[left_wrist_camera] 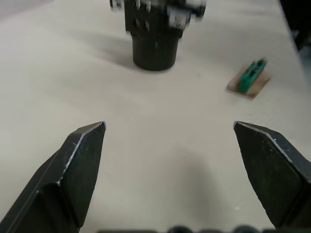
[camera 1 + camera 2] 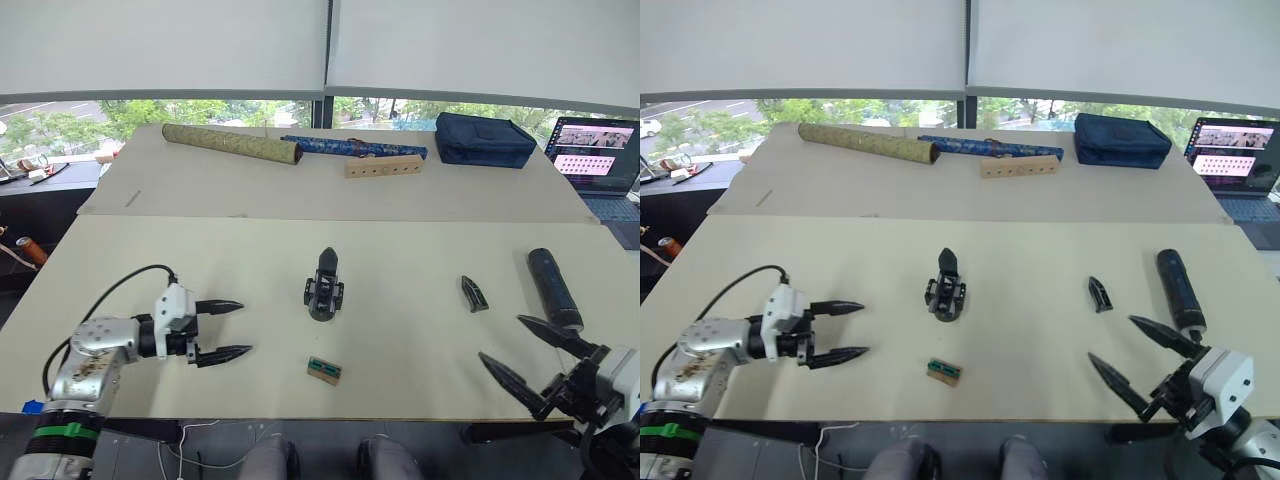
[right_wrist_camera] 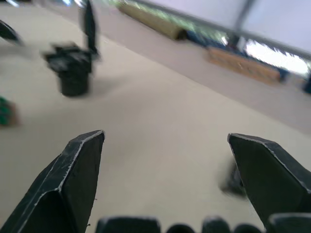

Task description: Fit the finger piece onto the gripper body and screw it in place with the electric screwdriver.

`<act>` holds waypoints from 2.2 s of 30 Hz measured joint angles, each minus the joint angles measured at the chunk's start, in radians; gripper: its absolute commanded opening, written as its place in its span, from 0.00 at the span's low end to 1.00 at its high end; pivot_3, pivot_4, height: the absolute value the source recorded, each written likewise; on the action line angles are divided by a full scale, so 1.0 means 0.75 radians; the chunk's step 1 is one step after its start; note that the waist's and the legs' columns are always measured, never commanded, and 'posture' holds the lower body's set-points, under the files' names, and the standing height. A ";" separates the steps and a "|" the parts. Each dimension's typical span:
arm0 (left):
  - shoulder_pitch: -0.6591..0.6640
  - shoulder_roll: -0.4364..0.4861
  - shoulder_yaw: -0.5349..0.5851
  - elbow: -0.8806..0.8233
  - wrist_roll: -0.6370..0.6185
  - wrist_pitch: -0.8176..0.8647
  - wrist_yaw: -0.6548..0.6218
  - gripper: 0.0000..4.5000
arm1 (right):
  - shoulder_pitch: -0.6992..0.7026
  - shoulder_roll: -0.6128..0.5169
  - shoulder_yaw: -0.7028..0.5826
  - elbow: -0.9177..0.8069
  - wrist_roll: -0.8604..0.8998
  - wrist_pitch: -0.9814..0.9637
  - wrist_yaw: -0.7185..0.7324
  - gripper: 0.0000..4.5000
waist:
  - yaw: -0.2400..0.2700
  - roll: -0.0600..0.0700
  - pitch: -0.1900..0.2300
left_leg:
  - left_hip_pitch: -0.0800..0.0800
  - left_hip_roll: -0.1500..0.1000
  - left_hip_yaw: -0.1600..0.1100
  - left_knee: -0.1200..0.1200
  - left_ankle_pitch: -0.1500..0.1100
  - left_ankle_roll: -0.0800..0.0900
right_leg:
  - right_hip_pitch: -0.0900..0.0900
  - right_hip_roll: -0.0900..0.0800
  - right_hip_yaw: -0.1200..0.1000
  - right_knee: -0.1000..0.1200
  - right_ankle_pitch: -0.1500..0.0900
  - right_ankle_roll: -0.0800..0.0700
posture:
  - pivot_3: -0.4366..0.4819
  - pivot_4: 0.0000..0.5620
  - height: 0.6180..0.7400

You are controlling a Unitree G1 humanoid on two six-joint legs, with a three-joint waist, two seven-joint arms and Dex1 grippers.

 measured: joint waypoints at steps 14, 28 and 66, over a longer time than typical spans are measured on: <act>-0.110 -0.042 0.072 -0.502 -0.351 0.408 0.245 0.99 | -0.862 -0.654 0.199 0.057 0.231 1.395 -0.424 1.00 | -0.011 0.003 0.002 | -0.003 0.000 0.000 -0.002 0.005 -0.008 | -0.002 0.008 0.002 -0.001 0.000 -0.002 | 0.48 0.27 1.00; -0.093 -0.042 0.036 -0.608 -0.331 0.454 0.300 0.99 | -1.614 -0.490 0.873 0.705 0.030 1.984 -0.463 1.00 | -0.014 0.002 0.002 | -0.013 -0.003 0.002 0.001 0.005 -0.007 | -0.006 0.005 0.001 -0.007 0.001 0.002 | 0.48 0.27 1.00; -0.496 -0.715 0.165 -0.522 -0.883 0.771 1.481 1.00 | -1.567 0.047 0.932 0.000 -0.550 0.772 -0.490 0.25 | -0.011 0.002 0.003 | -0.012 -0.006 -0.004 0.003 0.012 -0.013 | -0.003 0.006 -0.002 -0.003 0.003 0.004 | 0.48 0.27 1.00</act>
